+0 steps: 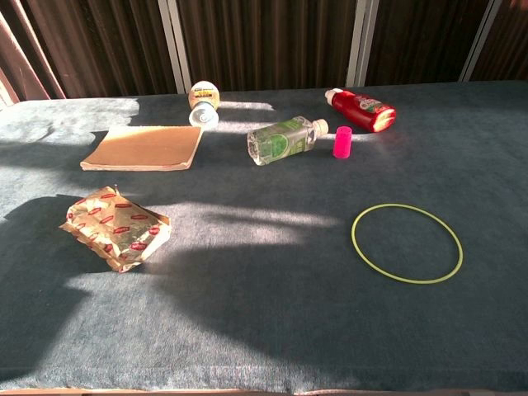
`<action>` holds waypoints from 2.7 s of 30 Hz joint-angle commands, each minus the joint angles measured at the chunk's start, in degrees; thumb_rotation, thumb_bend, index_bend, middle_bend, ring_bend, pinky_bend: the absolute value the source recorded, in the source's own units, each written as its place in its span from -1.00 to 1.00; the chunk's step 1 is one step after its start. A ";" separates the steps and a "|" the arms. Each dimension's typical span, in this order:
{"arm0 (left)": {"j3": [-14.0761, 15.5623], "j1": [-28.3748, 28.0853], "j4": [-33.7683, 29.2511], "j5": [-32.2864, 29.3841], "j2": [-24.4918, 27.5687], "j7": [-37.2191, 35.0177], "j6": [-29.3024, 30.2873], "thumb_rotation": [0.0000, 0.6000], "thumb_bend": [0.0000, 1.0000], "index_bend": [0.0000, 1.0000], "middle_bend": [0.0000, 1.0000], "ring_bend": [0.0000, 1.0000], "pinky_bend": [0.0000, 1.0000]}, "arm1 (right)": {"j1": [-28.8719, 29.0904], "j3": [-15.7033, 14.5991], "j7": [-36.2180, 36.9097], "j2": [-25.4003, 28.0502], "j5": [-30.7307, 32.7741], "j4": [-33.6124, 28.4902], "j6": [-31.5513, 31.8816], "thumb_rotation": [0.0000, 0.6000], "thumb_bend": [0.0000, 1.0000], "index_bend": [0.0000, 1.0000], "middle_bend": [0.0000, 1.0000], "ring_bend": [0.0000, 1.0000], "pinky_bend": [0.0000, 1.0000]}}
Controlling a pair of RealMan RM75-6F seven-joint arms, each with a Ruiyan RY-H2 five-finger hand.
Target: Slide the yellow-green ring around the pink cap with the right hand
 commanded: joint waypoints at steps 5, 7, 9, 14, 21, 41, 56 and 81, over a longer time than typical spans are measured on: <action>0.05 0.05 -0.21 0.02 -0.01 0.42 -0.01 1.00 0.07 -0.48 -0.76 -0.86 -0.52 | -0.03 0.17 0.89 0.28 -0.71 -0.17 -0.25 1.00 -0.44 -0.42 -0.58 -0.62 -0.55; -0.09 0.01 -0.03 -0.04 -0.14 0.54 0.06 1.00 0.06 -0.48 -0.76 -0.86 -0.52 | 0.06 0.34 1.44 0.37 -0.97 -0.18 -0.29 1.00 -0.44 -0.42 -0.58 -0.62 -0.55; -0.05 0.02 -0.13 -0.25 -0.10 0.34 -0.12 1.00 0.07 -0.48 -0.76 -0.86 -0.52 | 0.12 0.33 1.71 0.43 -0.89 -0.44 -0.72 1.00 -0.43 -0.42 -0.58 -0.62 -0.55; -0.03 0.42 -0.51 -0.09 0.01 0.58 0.64 1.00 0.07 -0.48 -0.75 -0.86 -0.52 | 1.16 -0.86 3.90 1.46 -3.39 -1.58 -2.76 1.00 -0.44 -0.39 -0.47 -0.41 -0.46; -0.23 0.60 -0.49 -0.33 0.02 0.24 0.97 1.00 0.07 -0.47 -0.75 -0.86 -0.52 | 6.68 -1.07 9.18 2.21 -6.86 -1.84 -10.04 1.00 -0.43 -0.09 0.48 0.80 0.65; -0.39 0.25 0.25 -0.09 0.68 -2.83 0.77 1.00 0.07 -0.47 -0.74 -0.86 -0.51 | 17.73 1.02 18.60 -7.31 -1.98 8.24 -26.78 1.00 -0.17 0.25 0.92 1.00 1.00; -0.59 0.16 0.50 -0.26 0.74 -3.60 0.80 1.00 0.07 -0.47 -0.74 -0.86 -0.51 | 19.84 0.79 18.48 -11.69 0.50 12.73 -29.95 1.00 -0.15 0.26 0.92 1.00 1.00; -0.40 0.27 0.63 0.22 0.85 -4.09 1.13 1.00 0.06 -0.46 -0.74 -0.86 -0.51 | 20.24 0.27 17.70 -12.41 1.84 14.32 -29.22 1.00 0.13 0.66 0.92 1.00 1.00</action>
